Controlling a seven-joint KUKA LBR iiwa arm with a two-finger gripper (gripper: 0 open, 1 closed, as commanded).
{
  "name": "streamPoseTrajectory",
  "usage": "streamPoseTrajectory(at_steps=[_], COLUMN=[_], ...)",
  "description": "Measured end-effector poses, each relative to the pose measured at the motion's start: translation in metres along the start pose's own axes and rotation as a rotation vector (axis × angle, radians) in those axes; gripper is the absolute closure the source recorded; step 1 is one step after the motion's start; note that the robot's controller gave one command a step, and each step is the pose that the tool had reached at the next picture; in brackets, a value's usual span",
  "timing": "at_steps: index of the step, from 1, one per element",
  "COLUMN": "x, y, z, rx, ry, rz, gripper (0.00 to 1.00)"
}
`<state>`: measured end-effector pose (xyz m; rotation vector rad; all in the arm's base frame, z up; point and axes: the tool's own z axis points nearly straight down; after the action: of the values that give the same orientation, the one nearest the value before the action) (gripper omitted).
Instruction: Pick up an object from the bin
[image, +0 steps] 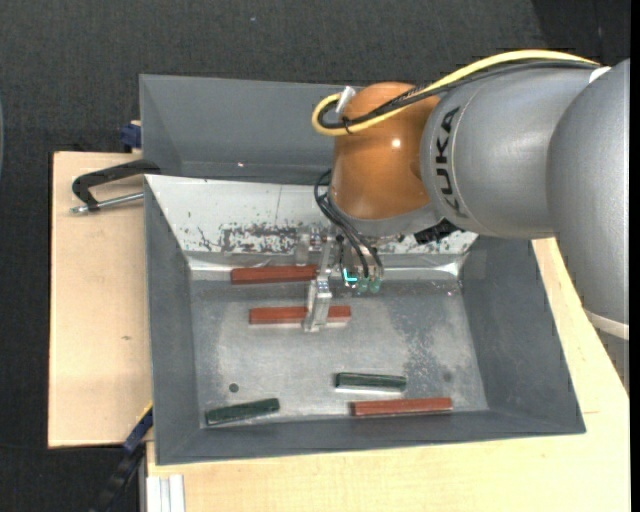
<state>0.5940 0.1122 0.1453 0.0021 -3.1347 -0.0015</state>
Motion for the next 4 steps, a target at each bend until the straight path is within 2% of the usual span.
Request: streamPoseTrajectory(at_steps=[1, 2, 3, 4], x=[-0.002, -0.003, 0.007, 0.006], y=[0.000, 0.006, 0.019, 0.054], z=[-0.004, 0.027, 0.058, 0.074], rx=[-0.001, -0.003, 0.001, -0.002], ry=[-0.008, -0.017, -0.001, -0.009], rz=[0.001, 0.146, 0.183, 0.228], gripper=[0.00, 0.00, 0.00, 1.00])
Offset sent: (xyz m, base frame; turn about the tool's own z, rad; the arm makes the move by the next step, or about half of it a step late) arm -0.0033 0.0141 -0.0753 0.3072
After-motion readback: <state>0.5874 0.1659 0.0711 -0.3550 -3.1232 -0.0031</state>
